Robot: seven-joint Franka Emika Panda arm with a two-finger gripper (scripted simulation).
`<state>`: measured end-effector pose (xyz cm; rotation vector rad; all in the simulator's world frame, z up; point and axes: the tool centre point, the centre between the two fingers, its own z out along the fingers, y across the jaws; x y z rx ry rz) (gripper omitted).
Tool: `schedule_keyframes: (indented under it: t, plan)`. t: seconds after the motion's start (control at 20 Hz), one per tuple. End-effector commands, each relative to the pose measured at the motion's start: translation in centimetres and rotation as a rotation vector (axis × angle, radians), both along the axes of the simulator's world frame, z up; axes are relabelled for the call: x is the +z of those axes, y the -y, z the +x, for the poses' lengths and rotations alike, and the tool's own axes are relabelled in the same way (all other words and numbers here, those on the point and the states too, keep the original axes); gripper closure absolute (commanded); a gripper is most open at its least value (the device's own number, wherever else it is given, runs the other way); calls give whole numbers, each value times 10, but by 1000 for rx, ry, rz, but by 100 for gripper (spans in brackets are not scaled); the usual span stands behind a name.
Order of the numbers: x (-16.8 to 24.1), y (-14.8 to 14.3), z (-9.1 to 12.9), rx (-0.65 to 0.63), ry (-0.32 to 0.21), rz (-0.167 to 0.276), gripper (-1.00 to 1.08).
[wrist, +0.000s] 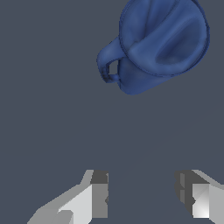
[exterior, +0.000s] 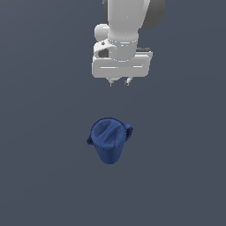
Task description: Pick up the object and move it to a goal position.
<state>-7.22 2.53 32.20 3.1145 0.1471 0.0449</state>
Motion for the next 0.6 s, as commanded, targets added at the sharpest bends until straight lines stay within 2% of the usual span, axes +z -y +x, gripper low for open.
schedule_keyframes:
  t: [0.0, 0.25, 0.55]
  plan:
    - [11, -1, 2, -16, 23, 8, -20]
    - [46, -7, 6, -71, 99, 35, -20]
    - [110, -17, 8, -167, 234, 73, -20]
